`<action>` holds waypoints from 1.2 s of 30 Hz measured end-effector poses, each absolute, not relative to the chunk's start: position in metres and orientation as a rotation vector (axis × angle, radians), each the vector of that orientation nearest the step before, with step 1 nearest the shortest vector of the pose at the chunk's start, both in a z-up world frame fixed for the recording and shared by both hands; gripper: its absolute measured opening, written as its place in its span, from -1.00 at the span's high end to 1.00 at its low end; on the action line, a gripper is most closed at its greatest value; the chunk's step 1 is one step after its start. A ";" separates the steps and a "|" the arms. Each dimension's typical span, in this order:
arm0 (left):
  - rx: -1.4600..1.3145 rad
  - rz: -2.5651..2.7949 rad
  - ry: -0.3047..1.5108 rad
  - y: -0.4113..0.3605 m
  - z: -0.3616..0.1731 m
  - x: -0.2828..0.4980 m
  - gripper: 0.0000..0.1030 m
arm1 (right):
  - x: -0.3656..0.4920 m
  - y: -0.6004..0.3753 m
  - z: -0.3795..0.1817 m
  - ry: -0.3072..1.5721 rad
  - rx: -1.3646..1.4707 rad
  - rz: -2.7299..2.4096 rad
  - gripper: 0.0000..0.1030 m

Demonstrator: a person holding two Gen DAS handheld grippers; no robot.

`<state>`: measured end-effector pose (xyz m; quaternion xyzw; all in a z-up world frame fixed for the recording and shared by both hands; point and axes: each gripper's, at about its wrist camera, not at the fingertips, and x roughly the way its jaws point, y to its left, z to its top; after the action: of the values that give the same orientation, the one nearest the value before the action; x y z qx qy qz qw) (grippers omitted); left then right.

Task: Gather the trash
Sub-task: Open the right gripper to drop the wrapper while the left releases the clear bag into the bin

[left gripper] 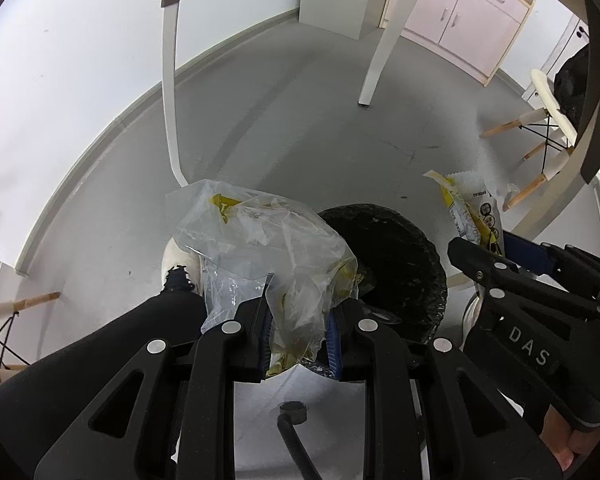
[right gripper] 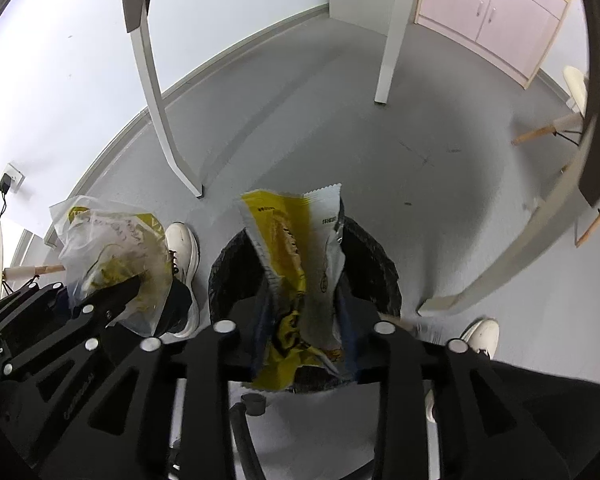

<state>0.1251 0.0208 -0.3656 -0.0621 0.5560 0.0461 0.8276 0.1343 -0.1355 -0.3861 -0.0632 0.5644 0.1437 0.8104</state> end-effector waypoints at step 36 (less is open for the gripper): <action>-0.098 -0.004 1.228 -0.046 -0.402 0.161 0.47 | 0.130 -0.240 -0.395 1.187 -0.106 0.138 -0.84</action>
<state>0.1615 -0.0456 -0.4020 -0.0458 0.5759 -0.0019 0.8162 0.1299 -0.2395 -0.3951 -0.0499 0.5586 0.0651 0.8254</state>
